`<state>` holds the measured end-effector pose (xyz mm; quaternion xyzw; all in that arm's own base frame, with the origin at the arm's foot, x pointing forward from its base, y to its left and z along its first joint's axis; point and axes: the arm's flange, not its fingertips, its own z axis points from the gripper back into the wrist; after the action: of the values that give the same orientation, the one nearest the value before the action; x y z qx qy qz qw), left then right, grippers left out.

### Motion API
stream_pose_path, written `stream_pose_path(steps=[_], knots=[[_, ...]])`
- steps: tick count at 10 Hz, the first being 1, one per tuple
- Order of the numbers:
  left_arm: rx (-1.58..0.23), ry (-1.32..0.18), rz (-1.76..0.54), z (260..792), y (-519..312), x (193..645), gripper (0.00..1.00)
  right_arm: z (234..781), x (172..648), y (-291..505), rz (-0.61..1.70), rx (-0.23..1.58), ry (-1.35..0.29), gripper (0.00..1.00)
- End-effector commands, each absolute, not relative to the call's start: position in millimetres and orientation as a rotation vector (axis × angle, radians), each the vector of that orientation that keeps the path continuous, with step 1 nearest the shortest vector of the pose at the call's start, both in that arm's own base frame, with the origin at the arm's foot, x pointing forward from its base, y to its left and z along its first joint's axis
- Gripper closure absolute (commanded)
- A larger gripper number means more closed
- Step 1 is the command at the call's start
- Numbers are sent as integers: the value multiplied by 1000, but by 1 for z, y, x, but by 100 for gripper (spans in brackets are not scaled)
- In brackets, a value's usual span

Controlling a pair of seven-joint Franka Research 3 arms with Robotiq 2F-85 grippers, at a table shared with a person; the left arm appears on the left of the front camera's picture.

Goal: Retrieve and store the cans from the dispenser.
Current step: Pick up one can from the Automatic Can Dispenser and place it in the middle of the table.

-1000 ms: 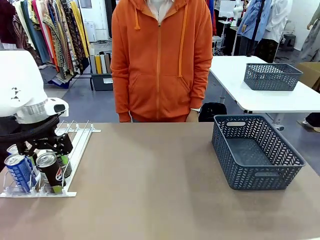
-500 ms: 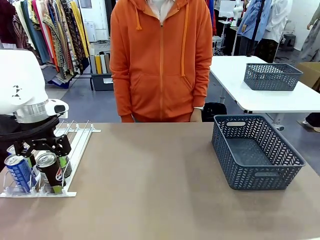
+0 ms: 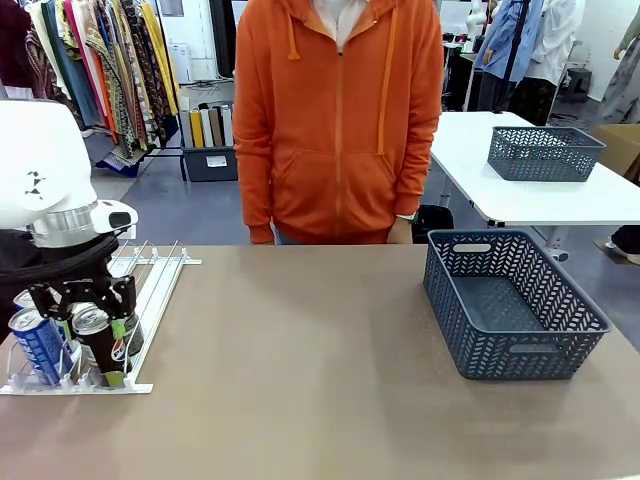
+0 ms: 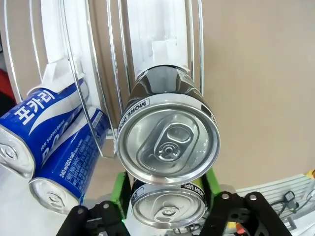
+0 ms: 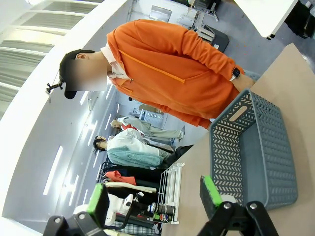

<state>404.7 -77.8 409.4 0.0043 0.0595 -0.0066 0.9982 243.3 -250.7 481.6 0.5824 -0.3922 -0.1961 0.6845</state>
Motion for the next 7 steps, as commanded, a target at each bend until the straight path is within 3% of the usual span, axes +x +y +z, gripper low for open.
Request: stream_pose_path(steps=[1, 5, 7], knots=[[33, 131, -7, 411, -80, 407, 100, 485, 247, -252, -433, 1318, -909, 0], [27, 131, -4, 412, -80, 409, 100, 485, 247, -252, -433, 1318, -909, 0], [52, 43, 2, 447, -78, 399, 100, 485, 247, -252, -433, 1318, -909, 0]])
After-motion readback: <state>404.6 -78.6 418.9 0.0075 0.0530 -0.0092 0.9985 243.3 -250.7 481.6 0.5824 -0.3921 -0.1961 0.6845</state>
